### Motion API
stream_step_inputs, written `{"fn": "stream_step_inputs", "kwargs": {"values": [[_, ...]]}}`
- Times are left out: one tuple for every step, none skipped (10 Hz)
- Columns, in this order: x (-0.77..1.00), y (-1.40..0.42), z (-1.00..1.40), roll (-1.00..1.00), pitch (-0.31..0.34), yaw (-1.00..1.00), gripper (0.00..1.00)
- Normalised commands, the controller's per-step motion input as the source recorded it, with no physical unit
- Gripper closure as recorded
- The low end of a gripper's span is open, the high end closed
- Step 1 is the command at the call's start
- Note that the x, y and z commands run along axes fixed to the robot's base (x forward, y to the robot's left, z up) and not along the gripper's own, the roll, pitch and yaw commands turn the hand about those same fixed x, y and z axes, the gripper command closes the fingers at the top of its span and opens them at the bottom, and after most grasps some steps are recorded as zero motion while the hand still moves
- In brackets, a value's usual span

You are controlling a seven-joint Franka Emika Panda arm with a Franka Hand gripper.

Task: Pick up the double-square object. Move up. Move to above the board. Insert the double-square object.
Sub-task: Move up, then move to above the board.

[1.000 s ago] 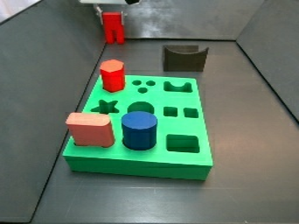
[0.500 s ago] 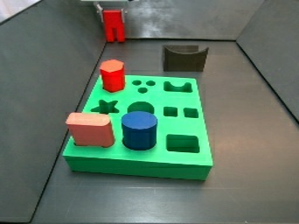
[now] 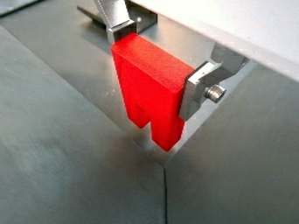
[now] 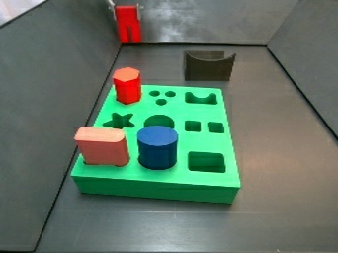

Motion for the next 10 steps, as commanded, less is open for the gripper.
{"fn": "stream_step_inputs", "kwargs": {"values": [[-0.03,0.0,0.5,0.07,0.092,0.0,1.0],[-0.03,0.0,0.4,0.09,0.106,0.01,1.0],[-0.03,0.0,0.31,0.1,0.118,0.02,1.0],[-0.03,-0.01,0.23,0.11,0.124,0.03,1.0],[-0.09,0.12,1.0,0.01,-0.166,-0.07,1.0],[-0.1,0.12,1.0,0.01,-0.163,-0.07,1.0],[-0.1,0.11,1.0,0.0,-0.13,-0.06,1.0],[-0.1,0.09,1.0,0.01,-0.068,-0.06,1.0],[-0.1,0.09,1.0,0.01,-0.023,-0.05,1.0],[-0.09,0.08,1.0,0.02,0.007,-0.04,1.0]]}}
